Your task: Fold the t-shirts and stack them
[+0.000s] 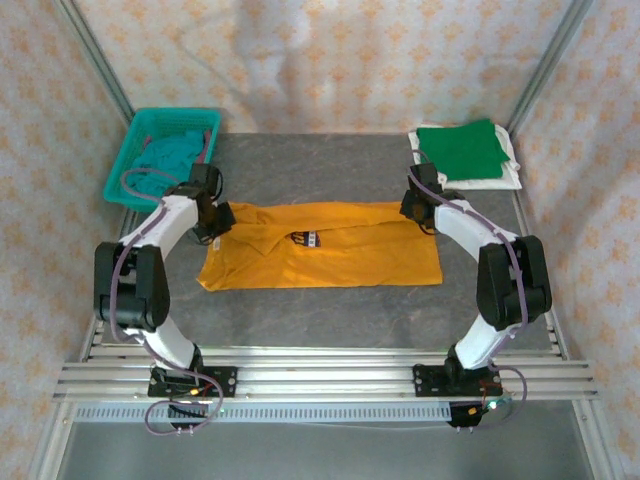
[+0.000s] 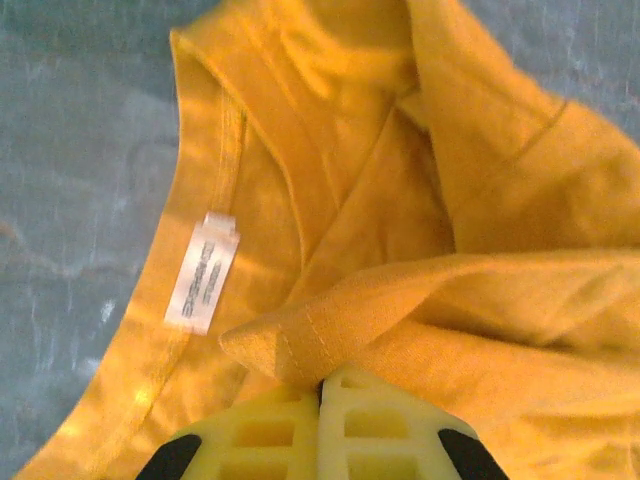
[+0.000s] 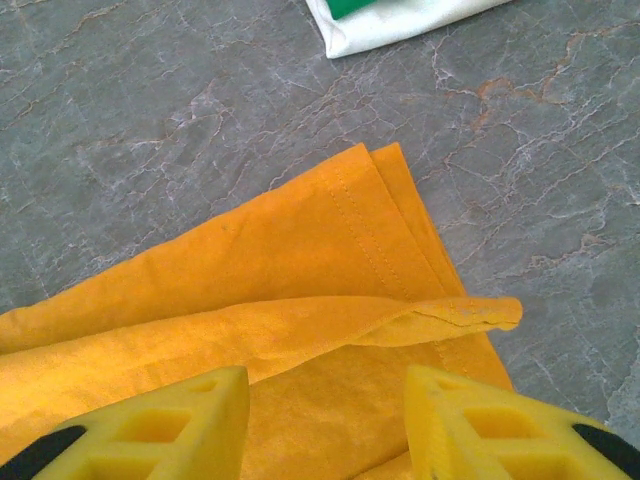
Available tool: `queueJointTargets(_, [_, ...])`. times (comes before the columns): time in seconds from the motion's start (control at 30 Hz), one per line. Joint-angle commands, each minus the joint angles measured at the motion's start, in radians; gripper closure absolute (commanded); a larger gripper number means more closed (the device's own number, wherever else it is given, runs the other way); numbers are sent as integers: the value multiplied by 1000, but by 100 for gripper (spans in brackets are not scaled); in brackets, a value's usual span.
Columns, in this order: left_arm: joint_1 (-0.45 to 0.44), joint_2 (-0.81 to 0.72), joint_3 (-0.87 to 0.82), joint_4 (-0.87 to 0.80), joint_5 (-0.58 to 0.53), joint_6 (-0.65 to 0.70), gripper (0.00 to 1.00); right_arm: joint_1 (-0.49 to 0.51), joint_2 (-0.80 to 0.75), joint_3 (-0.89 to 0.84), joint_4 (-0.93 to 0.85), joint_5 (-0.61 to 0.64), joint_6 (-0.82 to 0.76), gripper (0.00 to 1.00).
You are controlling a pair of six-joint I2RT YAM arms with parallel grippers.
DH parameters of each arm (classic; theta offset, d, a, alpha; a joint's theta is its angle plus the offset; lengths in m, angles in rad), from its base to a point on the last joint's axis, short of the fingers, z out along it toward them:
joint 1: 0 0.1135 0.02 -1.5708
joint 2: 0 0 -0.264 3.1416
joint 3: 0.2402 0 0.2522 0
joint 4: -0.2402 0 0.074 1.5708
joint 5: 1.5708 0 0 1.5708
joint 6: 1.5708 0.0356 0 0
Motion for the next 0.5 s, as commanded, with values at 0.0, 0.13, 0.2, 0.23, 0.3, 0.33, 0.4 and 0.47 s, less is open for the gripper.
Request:
queueJointTargets(0.0, [-1,-85,-48,-51,50,-42,100,-1,-23,17,-3,13,-10,55])
queueJointTargets(0.13, [-1,-151,-77,-61,105,-90,100,0,-17,27,-3,0,-6,55])
queueJointTargets(0.2, [-1,-182,-87,-63,138,-110,100,0,-15,33,-6,-5,-4,55])
queueJointTargets(0.23, [-1,-200,-93,-66,153,-127,100,-1,-15,33,-6,-6,-4,55])
queueJointTargets(0.3, [-1,-240,-111,-57,175,-161,100,0,-16,31,-4,-8,-2,55])
queueJointTargets(0.33, [0,-258,-120,-57,188,-180,100,0,-16,30,-4,-8,-2,55])
queueJointTargets(0.4, [-1,-294,-141,-54,206,-210,100,0,-15,28,-4,-9,-1,55])
queueJointTargets(0.47, [1,-328,-157,-48,231,-252,100,1,-14,27,-2,-10,-1,54])
